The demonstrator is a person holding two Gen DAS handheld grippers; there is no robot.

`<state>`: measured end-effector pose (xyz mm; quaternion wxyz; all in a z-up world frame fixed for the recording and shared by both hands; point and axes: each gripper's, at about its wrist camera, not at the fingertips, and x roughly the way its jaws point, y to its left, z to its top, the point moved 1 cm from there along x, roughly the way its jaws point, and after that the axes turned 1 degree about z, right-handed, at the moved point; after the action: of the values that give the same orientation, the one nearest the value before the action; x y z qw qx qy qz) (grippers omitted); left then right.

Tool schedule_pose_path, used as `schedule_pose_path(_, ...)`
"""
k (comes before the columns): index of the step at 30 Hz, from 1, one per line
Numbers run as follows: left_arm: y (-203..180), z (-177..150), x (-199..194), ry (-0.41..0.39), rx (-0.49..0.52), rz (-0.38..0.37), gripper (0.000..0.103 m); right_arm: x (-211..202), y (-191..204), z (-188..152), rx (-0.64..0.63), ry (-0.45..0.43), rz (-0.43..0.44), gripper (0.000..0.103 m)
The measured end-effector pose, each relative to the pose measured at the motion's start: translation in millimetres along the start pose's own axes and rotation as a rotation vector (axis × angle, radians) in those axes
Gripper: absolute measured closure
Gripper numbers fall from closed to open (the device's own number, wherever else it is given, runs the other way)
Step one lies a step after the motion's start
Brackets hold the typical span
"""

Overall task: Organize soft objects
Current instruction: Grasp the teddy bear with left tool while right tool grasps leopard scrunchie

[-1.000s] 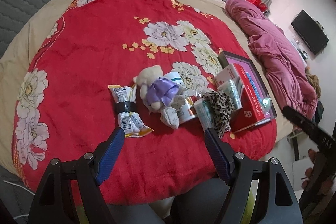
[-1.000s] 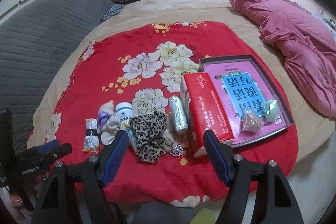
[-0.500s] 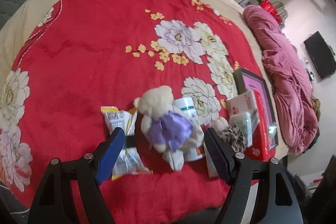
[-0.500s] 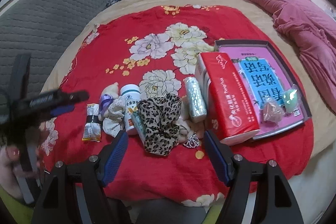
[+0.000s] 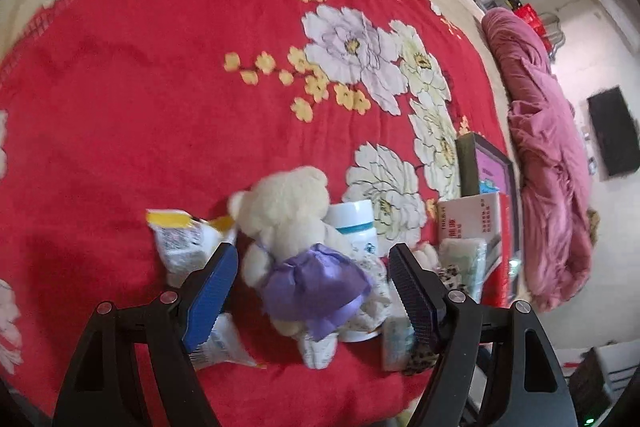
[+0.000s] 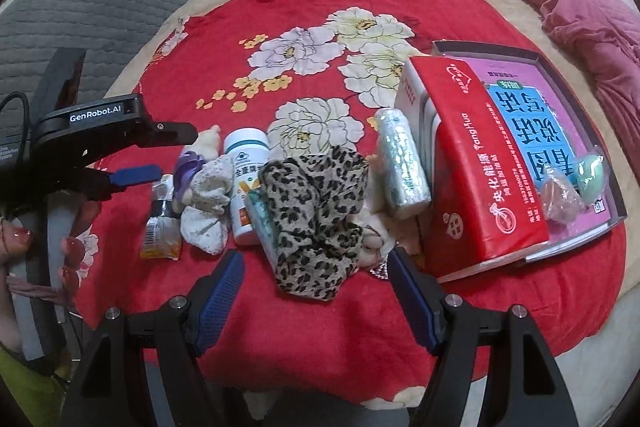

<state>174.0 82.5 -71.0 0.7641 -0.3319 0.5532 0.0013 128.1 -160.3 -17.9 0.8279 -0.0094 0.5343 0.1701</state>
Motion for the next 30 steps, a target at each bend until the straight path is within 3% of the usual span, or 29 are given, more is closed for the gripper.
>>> schedule_pose_path(4, 1, 5, 8, 0.004, -0.033, 0.009, 0.038, 2, -8, 4, 0.021, 0.000, -0.004, 0.030)
schedule_pose_path(17, 5, 8, 32, 0.065, -0.059, 0.050, 0.038, 25, -2, 13, 0.011, 0.028, -0.007, 0.030)
schedule_pose_path(21, 9, 9, 33, 0.064, -0.077, 0.046, 0.043, 34, -2, 19, 0.010, 0.025, -0.019, 0.030)
schedule_pose_path(23, 9, 9, 33, 0.066, -0.075, 0.044, 0.044, 40, -4, 20, 0.026, 0.046, -0.013, 0.049)
schedule_pose_path(27, 13, 10, 31, 0.063, -0.099, 0.015, 0.046, 45, -9, 18, 0.045, 0.049, 0.024, 0.070)
schedule_pose_path(28, 15, 10, 30, 0.060, -0.109, 0.005, 0.046, 45, -10, 18, 0.044, 0.042, 0.027, 0.079)
schedule_pose_path(30, 17, 10, 26, 0.048, -0.116, -0.010, 0.048, 41, -11, 16, 0.045, 0.029, 0.034, 0.083)
